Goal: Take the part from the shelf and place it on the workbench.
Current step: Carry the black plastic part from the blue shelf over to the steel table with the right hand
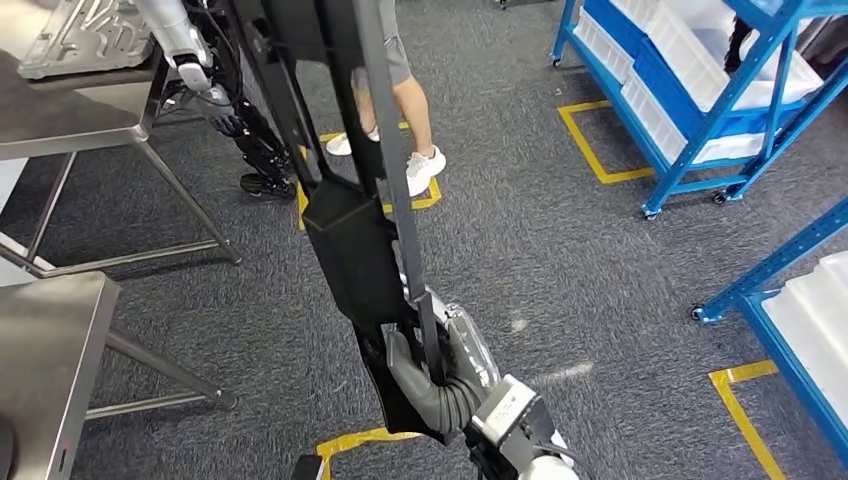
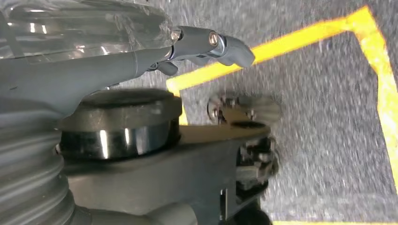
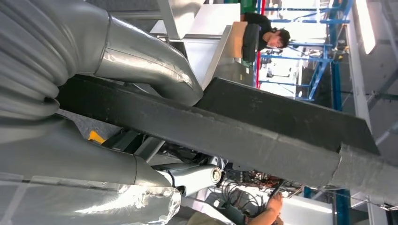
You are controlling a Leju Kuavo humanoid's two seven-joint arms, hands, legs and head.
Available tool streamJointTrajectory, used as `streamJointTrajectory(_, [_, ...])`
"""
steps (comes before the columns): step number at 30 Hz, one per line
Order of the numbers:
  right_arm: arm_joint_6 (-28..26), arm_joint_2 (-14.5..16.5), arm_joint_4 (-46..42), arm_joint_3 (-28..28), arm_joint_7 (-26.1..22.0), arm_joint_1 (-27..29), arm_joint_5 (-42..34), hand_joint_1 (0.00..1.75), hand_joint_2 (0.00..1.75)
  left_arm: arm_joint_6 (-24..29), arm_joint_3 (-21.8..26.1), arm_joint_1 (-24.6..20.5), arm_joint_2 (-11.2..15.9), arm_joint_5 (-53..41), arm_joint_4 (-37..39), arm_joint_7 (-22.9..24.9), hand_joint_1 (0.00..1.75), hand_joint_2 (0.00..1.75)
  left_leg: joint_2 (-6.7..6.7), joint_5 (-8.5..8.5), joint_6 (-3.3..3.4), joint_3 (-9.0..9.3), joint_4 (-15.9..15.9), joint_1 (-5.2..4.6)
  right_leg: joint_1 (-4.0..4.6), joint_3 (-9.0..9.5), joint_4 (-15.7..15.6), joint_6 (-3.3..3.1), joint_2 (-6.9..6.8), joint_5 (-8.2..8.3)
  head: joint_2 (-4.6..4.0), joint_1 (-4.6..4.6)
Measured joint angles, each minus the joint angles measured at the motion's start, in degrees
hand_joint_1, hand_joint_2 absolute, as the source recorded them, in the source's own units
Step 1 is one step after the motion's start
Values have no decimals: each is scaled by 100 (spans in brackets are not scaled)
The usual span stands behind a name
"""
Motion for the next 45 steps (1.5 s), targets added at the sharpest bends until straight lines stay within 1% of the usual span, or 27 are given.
streamJointTrajectory(1, [-1,6,0,-1,-4,1,-1,175,175,-1,0,1,1,-1,0,-4,0,175,33,-20,-32,-4,28,0,2,22,-27,-32,-63,9,0,-2])
streamJointTrajectory(3, [1,26,0,-2,-14,4,-2,175,175,-1,0,-9,3,-4,0,-9,0,175,303,-213,-90,-131,353,-17,-5,71,-84,-93,-217,22,0,-69])
streamJointTrajectory(5, [1,36,2,-5,-19,17,-2,175,175,-7,0,-21,3,-10,0,-11,0,175,613,-559,-138,-456,1050,-14,16,100,-96,-130,-384,5,0,-148])
streamJointTrajectory(7, [3,38,5,-8,-20,31,-3,175,175,-16,0,-23,4,-14,0,-11,0,175,698,-717,-160,-712,1561,8,34,112,-95,-141,-545,-18,0,-178])
streamJointTrajectory(8, [5,40,7,-9,-22,33,-3,175,175,-19,0,-21,4,-12,0,-5,0,175,712,-646,-158,-699,1536,13,37,121,-95,-139,-617,-31,0,-193])
streamJointTrajectory(9, [7,42,8,-10,-24,32,-3,175,175,-21,0,-20,4,-7,0,1,0,175,740,-484,-145,-575,1294,12,39,139,-95,-134,-686,-46,0,-213])
streamJointTrajectory(11, [8,45,9,-14,-28,31,-1,175,175,-27,0,-28,4,-1,0,17,0,175,950,-127,-88,-169,502,-26,50,187,-95,-110,-812,-83,0,-254])
streamJointTrajectory(12, [8,45,9,-17,-28,31,2,175,175,-28,0,-39,4,1,0,22,0,175,1060,-26,-51,-25,194,-61,58,206,-95,-89,-873,-100,0,-267])
streamJointTrajectory(14, [7,44,9,-21,-27,31,7,175,175,-30,0,-54,5,4,0,33,0,175,1149,-9,10,43,-29,-124,68,227,-105,-42,-987,-123,0,-265])
streamJointTrajectory(16, [-11,49,6,-24,-22,28,22,175,175,-27,0,-46,10,14,1,44,0,175,1014,20,68,64,-100,-123,53,269,-113,15,-1053,-155,0,-258])
streamJointTrajectory(18, [-63,54,2,-34,-11,17,48,175,175,-24,0,-46,13,32,2,52,0,175,873,66,126,138,-207,-90,32,220,90,65,-828,-295,0,-238])
streamJointTrajectory(20, [-119,43,1,-50,4,21,63,175,175,-23,0,-66,13,53,2,54,0,175,740,85,164,173,-247,-73,19,-88,700,84,-507,-568,0,-174])
streamJointTrajectory(21, [-138,32,2,-59,10,29,66,175,175,-23,0,-73,13,62,2,53,0,175,669,84,176,173,-243,-71,17,-293,1050,90,-437,-682,0,-142])
streamJointTrajectory(23, [-173,9,2,-80,22,44,70,175,175,-24,0,-69,13,76,2,52,0,175,507,69,177,175,-221,-68,10,-527,1344,108,-390,-641,0,-97])
streamJointTrajectory(25, [-203,-1,1,-102,27,42,86,175,175,-31,0,-60,13,86,2,49,0,175,344,27,146,173,-160,-46,-20,-389,875,132,-322,-243,0,-69])
streamJointTrajectory(27, [-230,-4,-4,-124,29,41,121,175,175,-39,0,-67,13,88,2,47,0,175,203,-38,76,126,-49,-30,-65,-159,298,144,-97,14,0,-30])
streamJointTrajectory(29, [-251,-8,-12,-143,34,42,168,175,175,-44,-1,-70,13,84,2,48,0,175,89,-64,9,57,26,-12,-70,-88,110,113,26,11,0,-25])
streamJointTrajectory(31, [-264,-8,-25,-160,44,43,215,175,175,-48,-2,-54,14,74,2,51,0,175,29,-66,-39,26,49,12,-50,-82,86,48,-81,16,0,-48])
streamJointTrajectory(33, [-268,-6,-57,-174,56,42,255,175,175,-52,-2,-42,16,69,2,55,0,175,259,-186,-92,-54,257,-5,-45,-58,65,-21,-213,15,0,-102])
streamJointTrajectory(35, [-269,-6,-90,-196,66,44,283,175,175,-56,-3,-51,17,66,2,57,0,175,577,-468,-138,-322,847,-15,-24,-32,55,-78,-362,-6,0,-183])
streamJointTrajectory(37, [-268,-9,-98,-214,71,48,307,175,175,-60,-4,-56,17,63,2,57,0,175,681,-694,-151,-646,1481,7,7,-11,55,-111,-520,-34,0,-225])
streamJointTrajectory(38, [-266,-10,-99,-216,73,50,317,175,175,-61,-4,-53,18,66,2,60,0,175,699,-684,-142,-706,1589,11,19,3,55,-116,-594,-49,0,-236])
streamJointTrajectory(39, [-263,-11,-102,-216,75,52,326,175,175,-63,-4,-48,19,68,2,63,0,175,718,-579,-120,-665,1494,6,29,25,55,-118,-663,-65,0,-251])
streamJointTrajectory(40, [-261,-11,-108,-216,77,53,332,175,175,-64,-4,-45,19,70,2,67,0,175,770,-390,-82,-520,1198,-13,38,55,54,-117,-731,-85,0,-266])
streamJointTrajectory(42, [-256,-11,-128,-217,78,53,339,175,175,-65,-4,-53,19,70,2,72,0,175,1051,-81,21,-174,460,-95,59,114,48,-102,-855,-126,0,-298])
streamJointTrajectory(44, [-250,-13,-143,-220,81,54,346,175,175,-64,-4,-74,19,72,2,73,0,175,1247,-12,92,-30,92,-176,77,146,30,-69,-988,-152,0,-314])
streamJointTrajectory(45, [-246,-13,-146,-220,84,54,352,175,175,-60,-4,-77,21,78,2,73,0,175,1216,-22,107,-28,51,-193,84,162,12,-49,-1061,-158,0,-317])
